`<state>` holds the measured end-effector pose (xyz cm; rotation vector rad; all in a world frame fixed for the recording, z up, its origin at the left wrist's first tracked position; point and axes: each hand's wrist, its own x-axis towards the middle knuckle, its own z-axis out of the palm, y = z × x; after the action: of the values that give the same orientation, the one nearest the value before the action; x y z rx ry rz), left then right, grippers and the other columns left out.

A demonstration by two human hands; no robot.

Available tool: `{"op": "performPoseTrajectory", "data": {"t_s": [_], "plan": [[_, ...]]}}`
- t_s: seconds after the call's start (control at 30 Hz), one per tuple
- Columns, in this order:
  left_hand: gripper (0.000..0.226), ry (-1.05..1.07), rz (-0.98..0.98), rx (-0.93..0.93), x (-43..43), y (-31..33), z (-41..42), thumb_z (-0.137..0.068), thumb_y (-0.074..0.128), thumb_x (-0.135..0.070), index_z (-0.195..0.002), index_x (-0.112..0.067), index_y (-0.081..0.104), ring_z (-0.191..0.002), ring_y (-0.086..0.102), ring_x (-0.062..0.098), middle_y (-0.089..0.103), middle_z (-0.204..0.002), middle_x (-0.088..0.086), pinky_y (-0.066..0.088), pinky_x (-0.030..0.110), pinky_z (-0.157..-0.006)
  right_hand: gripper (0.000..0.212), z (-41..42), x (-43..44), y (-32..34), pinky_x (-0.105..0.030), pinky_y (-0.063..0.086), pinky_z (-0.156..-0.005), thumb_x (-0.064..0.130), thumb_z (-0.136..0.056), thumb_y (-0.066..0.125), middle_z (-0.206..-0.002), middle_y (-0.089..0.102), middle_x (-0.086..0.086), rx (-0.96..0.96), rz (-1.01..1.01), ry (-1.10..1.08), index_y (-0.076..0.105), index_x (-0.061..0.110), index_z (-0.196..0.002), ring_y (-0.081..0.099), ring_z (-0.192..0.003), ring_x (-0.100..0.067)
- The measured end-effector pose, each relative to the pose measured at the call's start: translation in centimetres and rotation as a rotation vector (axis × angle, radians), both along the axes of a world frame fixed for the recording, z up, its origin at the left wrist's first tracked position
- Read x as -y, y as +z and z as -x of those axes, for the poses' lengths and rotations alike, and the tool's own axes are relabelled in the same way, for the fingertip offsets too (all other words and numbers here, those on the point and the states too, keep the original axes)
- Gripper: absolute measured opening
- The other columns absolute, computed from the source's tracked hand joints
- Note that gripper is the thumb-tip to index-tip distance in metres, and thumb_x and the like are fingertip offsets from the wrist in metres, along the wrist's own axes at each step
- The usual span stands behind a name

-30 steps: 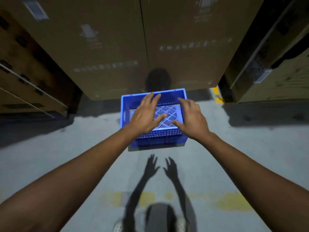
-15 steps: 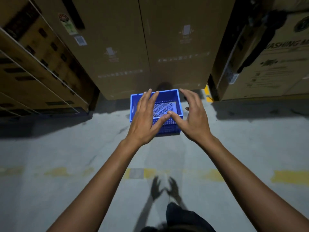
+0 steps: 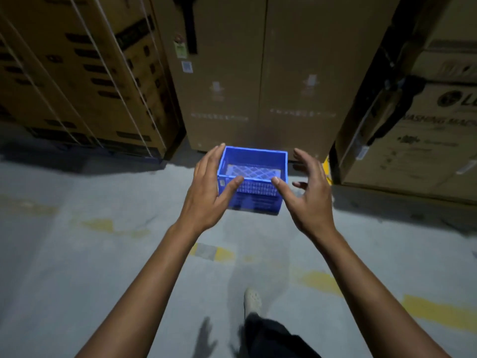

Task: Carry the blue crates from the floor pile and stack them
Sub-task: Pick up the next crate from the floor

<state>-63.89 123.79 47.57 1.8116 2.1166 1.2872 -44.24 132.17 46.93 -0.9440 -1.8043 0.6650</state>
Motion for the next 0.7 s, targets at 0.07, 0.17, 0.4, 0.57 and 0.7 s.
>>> {"op": "performPoseTrajectory", "data": {"t_s": [0.07, 0.17, 0.4, 0.57, 0.7], "plan": [[0.067, 0.018, -0.022, -0.006, 2.7, 1.4, -0.7, -0.094, 0.050, -0.050, -0.151, -0.024, 0.024, -0.141, 0.028, 0.011, 0.030, -0.155, -0.002, 0.027, 0.024, -0.109, 0.062, -0.8, 2.1, 1.3, -0.044, 0.053, -0.086, 0.041, -0.083, 0.073, -0.130, 0.052, 0.004, -0.009, -0.036, 0.027, 0.044, 0.027, -0.137, 0.054, -0.115, -0.010], [0.067, 0.060, -0.072, -0.026, 5.6, 3.1, -1.9, -0.095, 0.050, -0.049, -0.151, -0.024, 0.024, -0.142, 0.028, 0.012, 0.030, -0.155, -0.002, 0.028, 0.028, -0.110, 0.062, -2.1, 4.9, 3.1, -0.022, 0.049, -0.088, 0.037, -0.083, 0.074, -0.129, 0.053, 0.001, -0.021, -0.081, 0.051, 0.047, 0.021, -0.136, 0.055, -0.110, -0.009], [0.067, 0.128, -0.158, -0.082, 11.5, 6.9, -6.7, -0.094, 0.048, -0.051, -0.151, -0.024, 0.024, -0.141, 0.029, 0.013, 0.032, -0.153, -0.001, 0.033, 0.032, -0.109, 0.063, -6.6, 10.3, 6.3, -0.029, 0.050, -0.091, 0.040, -0.083, 0.071, -0.131, 0.052, 0.003, -0.038, -0.159, 0.147, 0.046, 0.022, -0.138, 0.053, -0.116, -0.010], [0.065, 0.230, -0.179, -0.144, 16.3, 8.2, -12.4, -0.096, 0.053, -0.044, -0.151, -0.023, 0.026, -0.139, 0.031, 0.014, 0.033, -0.152, 0.000, 0.033, 0.029, -0.104, 0.061, -11.9, 14.3, 8.1, -0.019, 0.049, -0.086, 0.038, -0.083, 0.069, -0.130, 0.052, 0.002, -0.085, -0.194, 0.230, 0.048, 0.017, -0.136, 0.051, -0.117, -0.005], [0.062, 0.326, -0.164, -0.184, 21.5, 8.2, -17.8, -0.096, 0.052, -0.044, -0.150, -0.024, 0.028, -0.138, 0.030, 0.012, 0.033, -0.152, -0.003, 0.030, 0.025, -0.102, 0.060, -16.5, 18.1, 8.1, -0.018, 0.049, -0.084, 0.041, -0.083, 0.068, -0.129, 0.052, 0.002, -0.090, -0.176, 0.327, 0.049, 0.018, -0.135, 0.052, -0.115, -0.008]]}}
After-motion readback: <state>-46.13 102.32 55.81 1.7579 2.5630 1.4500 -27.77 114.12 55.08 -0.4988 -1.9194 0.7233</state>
